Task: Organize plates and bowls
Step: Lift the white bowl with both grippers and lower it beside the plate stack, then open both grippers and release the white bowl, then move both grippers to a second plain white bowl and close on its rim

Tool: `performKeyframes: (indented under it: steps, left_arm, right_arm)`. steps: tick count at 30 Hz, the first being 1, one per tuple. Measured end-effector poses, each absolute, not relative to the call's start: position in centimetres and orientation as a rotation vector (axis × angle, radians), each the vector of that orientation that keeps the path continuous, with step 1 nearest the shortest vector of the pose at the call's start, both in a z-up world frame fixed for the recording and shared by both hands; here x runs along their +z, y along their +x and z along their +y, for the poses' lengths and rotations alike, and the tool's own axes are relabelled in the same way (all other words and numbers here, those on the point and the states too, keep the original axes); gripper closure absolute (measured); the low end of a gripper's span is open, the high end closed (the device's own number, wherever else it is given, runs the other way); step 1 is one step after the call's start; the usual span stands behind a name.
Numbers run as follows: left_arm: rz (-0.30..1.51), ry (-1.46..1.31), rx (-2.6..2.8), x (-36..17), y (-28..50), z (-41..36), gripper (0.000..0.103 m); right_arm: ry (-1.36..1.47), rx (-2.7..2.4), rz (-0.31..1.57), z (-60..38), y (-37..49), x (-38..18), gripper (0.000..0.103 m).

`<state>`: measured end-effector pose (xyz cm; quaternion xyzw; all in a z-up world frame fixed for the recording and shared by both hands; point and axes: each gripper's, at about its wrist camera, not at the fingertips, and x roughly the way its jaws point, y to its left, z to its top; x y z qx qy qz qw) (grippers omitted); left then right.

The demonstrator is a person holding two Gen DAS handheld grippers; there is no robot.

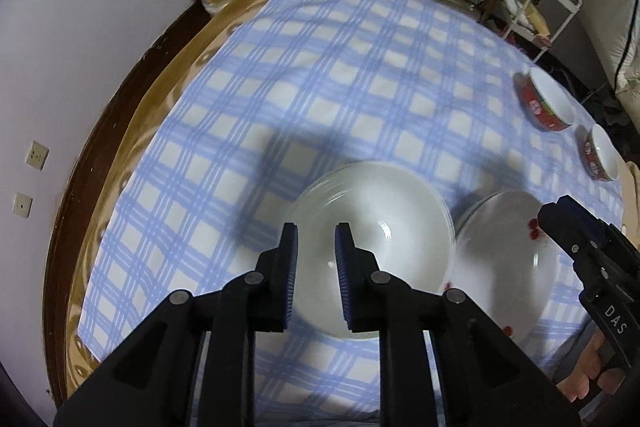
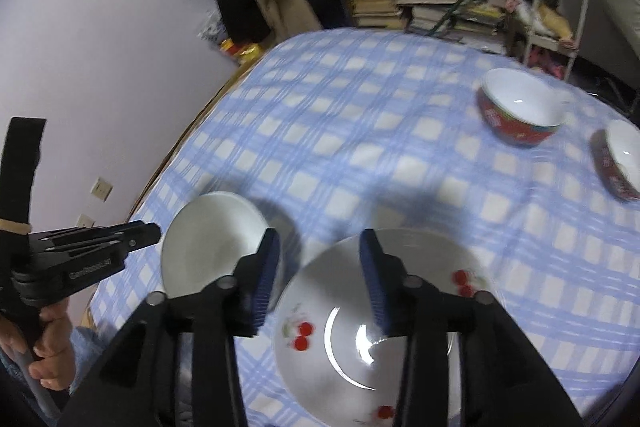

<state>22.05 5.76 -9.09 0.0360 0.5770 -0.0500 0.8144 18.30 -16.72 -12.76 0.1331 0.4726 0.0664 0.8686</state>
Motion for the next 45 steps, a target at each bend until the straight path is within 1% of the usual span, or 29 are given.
performKeyframes:
  steps: [2, 3, 6, 7, 9, 10, 13, 15, 17, 18, 20, 26, 34, 45]
  left_arm:
    - [1.222, 0.085, -0.118, -8.7, 22.0, 4.8, 0.081]
    - [1.217, 0.091, -0.126, -8.5, 21.9, 4.1, 0.08]
    - [1.205, 0.115, -0.144, -8.2, 21.6, 2.5, 0.071]
    - [1.196, 0.128, -0.15, -8.1, 21.4, 1.8, 0.067]
    - [1.185, 0.146, -0.159, -8.0, 21.2, 0.9, 0.062]
    - [1.18, 0.156, -0.164, -7.9, 21.1, 0.3, 0.057]
    - [1.162, 0.169, -0.183, -7.6, 20.9, -1.1, 0.05]
    - [1.155, 0.173, -0.191, -7.4, 20.9, -2.0, 0.047]
    - [1.151, 0.176, -0.196, -7.1, 21.1, -2.9, 0.033]
    - [1.146, 0.177, -0.198, -7.0, 21.1, -3.2, 0.031]
    - [1.132, 0.184, -0.2, -6.7, 21.2, -4.0, 0.029]
    - [1.138, 0.192, -0.219, -6.4, 22.2, -6.5, 0.026]
    - [1.139, 0.196, -0.24, -6.8, 24.3, -9.8, 0.025]
    - [1.158, 0.194, -0.295, -8.4, 28.6, -15.2, 0.025]
  right_arm:
    - [0.287, 0.108, 0.983, -17.9, 17.9, -12.4, 0.044]
    - [0.293, 0.093, 0.979, -18.7, 17.8, -12.3, 0.043]
    - [0.308, 0.061, 0.972, -20.5, 17.3, -12.0, 0.038]
    - [0.313, 0.049, 0.968, -21.2, 17.2, -11.9, 0.035]
    - [0.324, 0.033, 0.96, -22.4, 16.9, -11.8, 0.03]
    - [0.332, 0.023, 0.956, -23.1, 16.6, -11.6, 0.025]
    - [0.356, -0.006, 0.939, -24.9, 16.2, -11.3, 0.014]
    - [0.367, -0.023, 0.933, -26.0, 16.0, -11.2, 0.011]
    - [0.37, -0.042, 0.931, -27.0, 15.9, -11.1, 0.006]
    - [0.369, -0.051, 0.929, -27.5, 15.9, -11.0, 0.005]
    - [0.367, -0.065, 0.926, -28.4, 15.8, -10.9, 0.003]
    - [0.37, -0.098, 0.921, -30.8, 15.8, -10.4, 0.002]
    - [0.365, -0.13, 0.909, -33.8, 17.0, -10.4, 0.002]
    - [0.362, -0.127, 0.945, -37.9, 21.5, -12.1, 0.002]
